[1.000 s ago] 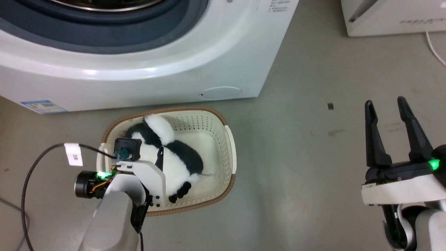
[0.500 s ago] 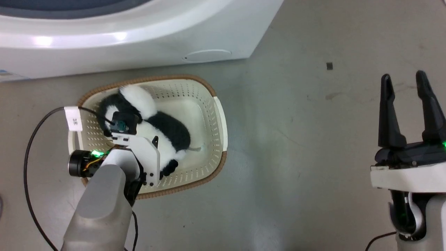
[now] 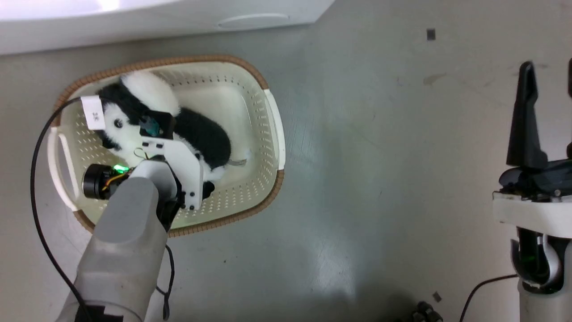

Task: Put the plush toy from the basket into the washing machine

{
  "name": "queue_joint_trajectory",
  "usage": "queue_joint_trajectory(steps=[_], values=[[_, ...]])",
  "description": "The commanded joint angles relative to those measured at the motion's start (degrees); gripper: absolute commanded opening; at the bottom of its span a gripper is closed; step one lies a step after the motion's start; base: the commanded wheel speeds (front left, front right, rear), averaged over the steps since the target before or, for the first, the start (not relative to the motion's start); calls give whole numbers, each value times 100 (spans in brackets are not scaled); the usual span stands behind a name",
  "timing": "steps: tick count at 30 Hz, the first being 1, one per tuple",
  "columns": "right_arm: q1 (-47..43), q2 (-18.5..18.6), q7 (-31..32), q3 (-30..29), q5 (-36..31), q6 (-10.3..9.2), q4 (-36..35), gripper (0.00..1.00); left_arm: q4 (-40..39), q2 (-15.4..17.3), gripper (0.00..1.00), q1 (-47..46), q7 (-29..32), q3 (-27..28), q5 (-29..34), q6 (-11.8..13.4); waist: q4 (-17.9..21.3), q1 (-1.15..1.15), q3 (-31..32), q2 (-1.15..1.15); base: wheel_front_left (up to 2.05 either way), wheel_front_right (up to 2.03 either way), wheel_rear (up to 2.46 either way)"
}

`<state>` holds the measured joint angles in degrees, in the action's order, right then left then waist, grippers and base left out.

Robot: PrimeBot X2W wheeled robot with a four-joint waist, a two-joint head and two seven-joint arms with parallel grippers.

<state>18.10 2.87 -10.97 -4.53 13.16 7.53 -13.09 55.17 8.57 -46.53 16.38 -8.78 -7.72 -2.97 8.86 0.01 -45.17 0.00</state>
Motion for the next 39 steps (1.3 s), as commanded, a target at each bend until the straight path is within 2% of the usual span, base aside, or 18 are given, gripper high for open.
queue_joint_trajectory(steps=[1,20,21,22,30,39], values=[[154,0,-55,-25,77,-3,-63,100,158,46,100,-199,39,-39,-48,34,10,-1,-142,0,0,0,0],[569,0,-281,-91,288,-4,-340,100,1276,150,100,-1117,-8,-410,-219,192,104,-1,-889,0,0,0,0],[589,0,-293,-105,299,-4,-356,100,1335,158,46,-1153,11,-430,-234,181,107,-1,-911,0,0,0,0],[611,0,-305,-122,310,-4,-372,100,1394,166,0,-1195,18,-451,-247,163,109,-1,-930,0,0,0,0],[717,0,-400,-188,369,-4,-409,100,1866,199,0,-1440,-10,-578,-397,117,97,-1,-862,0,0,0,0],[446,0,-403,-155,266,-4,-198,100,1879,139,0,-1145,-272,-621,-487,48,-41,-1,-93,0,0,0,0]])
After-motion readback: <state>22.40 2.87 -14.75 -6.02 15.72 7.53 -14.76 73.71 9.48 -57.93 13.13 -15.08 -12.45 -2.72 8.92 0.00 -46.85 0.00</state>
